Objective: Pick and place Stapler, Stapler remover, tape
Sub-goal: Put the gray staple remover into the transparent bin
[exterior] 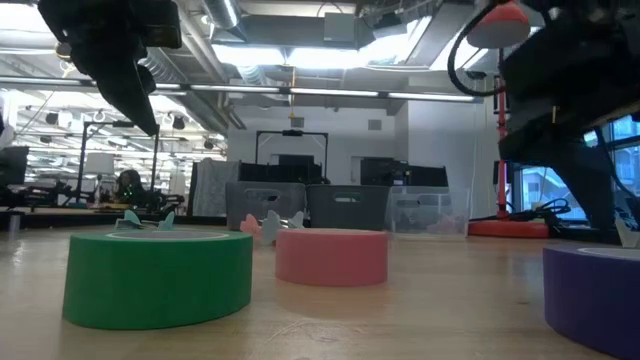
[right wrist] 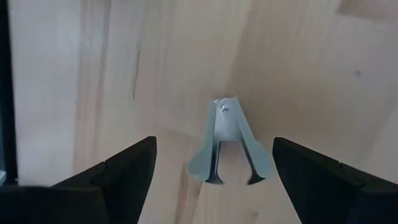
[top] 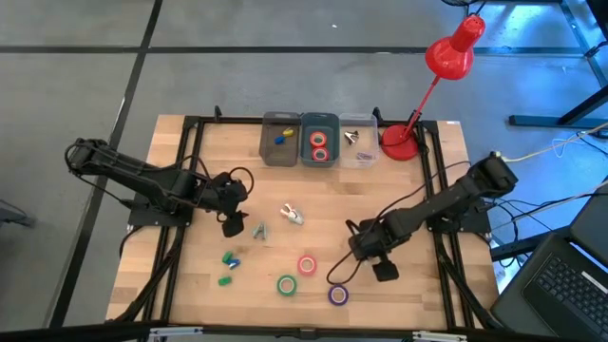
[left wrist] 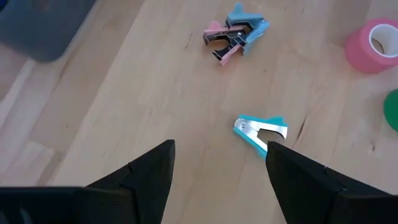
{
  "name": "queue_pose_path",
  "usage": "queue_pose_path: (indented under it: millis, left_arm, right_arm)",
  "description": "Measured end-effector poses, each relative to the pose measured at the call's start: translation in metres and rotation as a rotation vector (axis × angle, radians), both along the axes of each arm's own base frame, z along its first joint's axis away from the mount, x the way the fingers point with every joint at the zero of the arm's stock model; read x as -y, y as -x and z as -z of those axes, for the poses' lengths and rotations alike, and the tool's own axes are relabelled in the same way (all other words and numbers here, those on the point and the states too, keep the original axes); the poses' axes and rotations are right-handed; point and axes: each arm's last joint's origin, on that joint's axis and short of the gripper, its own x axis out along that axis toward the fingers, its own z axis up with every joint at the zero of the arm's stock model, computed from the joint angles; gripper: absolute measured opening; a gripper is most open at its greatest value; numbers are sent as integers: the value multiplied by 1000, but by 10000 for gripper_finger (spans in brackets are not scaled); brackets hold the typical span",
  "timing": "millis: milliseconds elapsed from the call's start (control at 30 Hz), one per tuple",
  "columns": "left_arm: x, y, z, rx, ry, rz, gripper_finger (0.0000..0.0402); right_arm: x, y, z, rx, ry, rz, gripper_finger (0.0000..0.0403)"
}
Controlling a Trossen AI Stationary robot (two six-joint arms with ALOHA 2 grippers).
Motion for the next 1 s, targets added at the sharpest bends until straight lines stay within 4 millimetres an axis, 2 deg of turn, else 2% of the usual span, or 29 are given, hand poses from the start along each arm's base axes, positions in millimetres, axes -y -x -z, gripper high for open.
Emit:
queue_pose_path:
  millis: [367, 433, 533, 700, 733, 867, 1000]
  left_arm:
    - [0, 1, 0, -13, -24, 37, 242]
    - [0, 1, 1, -20, -29, 43, 242]
    - [0, 2, 1, -31, -32, 44, 242]
    - [-1, 2, 1, -34, -38, 51, 242]
    - [-1, 2, 1, -35, -42, 57, 242]
    - [-1, 2, 1, -34, -61, 57, 242]
    - [-1, 2, 1, -32, -70, 51, 242]
  right_arm:
    - [-5, -4, 27, -85, 47, -8, 315]
    - [-5, -4, 28, -87, 50, 1, 297]
    - [-5, -4, 28, -93, 58, 28, 244]
    - [-6, -3, 28, -141, 10, 72, 103]
    - [-7, -3, 28, -150, -3, 84, 95]
    - [-8, -4, 24, -166, -12, 92, 102]
    - [2, -8, 3, -161, 60, 83, 102]
